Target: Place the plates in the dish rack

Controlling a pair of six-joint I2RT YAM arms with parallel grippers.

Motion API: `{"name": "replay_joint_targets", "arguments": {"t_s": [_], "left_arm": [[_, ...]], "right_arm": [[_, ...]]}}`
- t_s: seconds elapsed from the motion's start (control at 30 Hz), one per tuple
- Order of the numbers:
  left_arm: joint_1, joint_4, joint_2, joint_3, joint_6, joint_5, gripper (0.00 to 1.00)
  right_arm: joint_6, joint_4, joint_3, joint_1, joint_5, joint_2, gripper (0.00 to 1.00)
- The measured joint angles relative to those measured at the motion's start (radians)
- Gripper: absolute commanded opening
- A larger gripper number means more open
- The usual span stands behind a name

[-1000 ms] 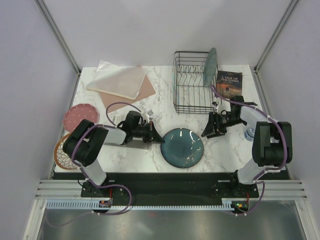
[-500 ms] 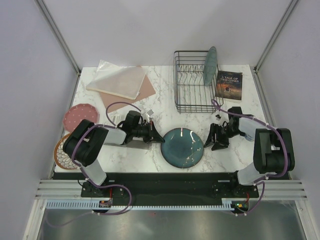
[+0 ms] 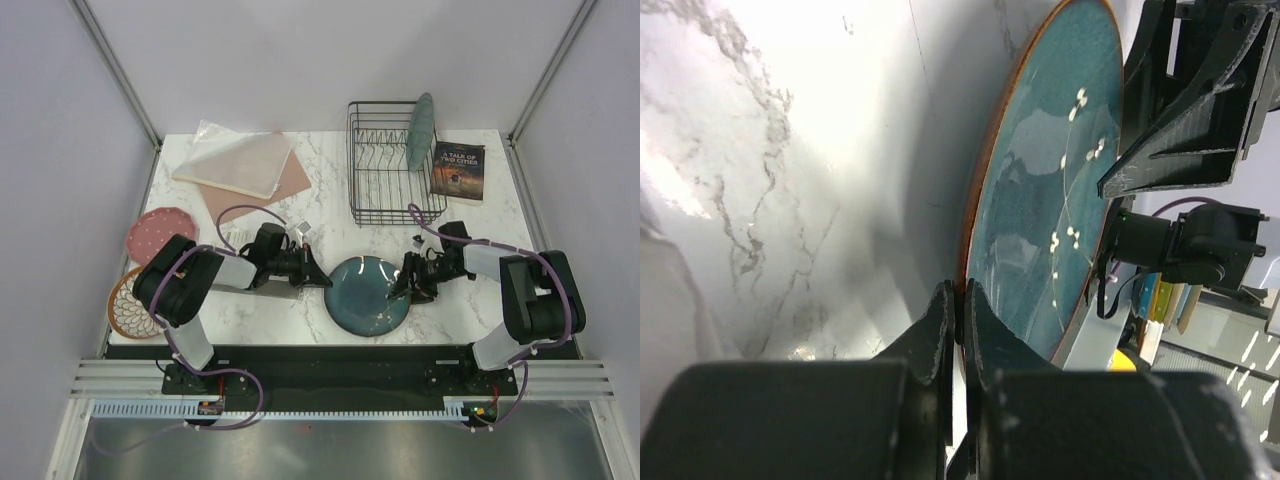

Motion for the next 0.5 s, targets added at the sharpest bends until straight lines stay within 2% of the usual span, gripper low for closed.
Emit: {"name": "replay_joint_targets", "arguments": {"t_s": [0.1,0.13,0.3,0.4,0.47,0.5], "left_arm": [[-0.005,0.003,0.000,0.001,0.000,-0.002,0.02],[-0.006,0.003,0.001,0.001,0.000,-0.003,0.02],[-0.001,0.005,0.005,0.002,0.000,-0.009,0.07],[0.005,-0.002,0.011,0.002,0.000,-0.028,0.08],[0.009,-0.002,0.018,0.006,0.000,-0.037,0.14],[0.009,-0.004,0.019,0.009,0.000,-0.040,0.20]], "right_arm": [[0.013,0.036,-0.017,0.000,-0.026,0.000,0.49],[0.021,0.055,-0.026,-0.001,-0.034,0.000,0.38],[0.081,0.134,-0.086,-0.019,-0.047,-0.002,0.12],[0.095,0.144,-0.095,-0.024,-0.084,-0.026,0.04],[0.096,0.150,-0.095,-0.023,-0.094,-0.042,0.00],[0.096,0.150,-0.095,-0.022,-0.093,-0.047,0.00]]}}
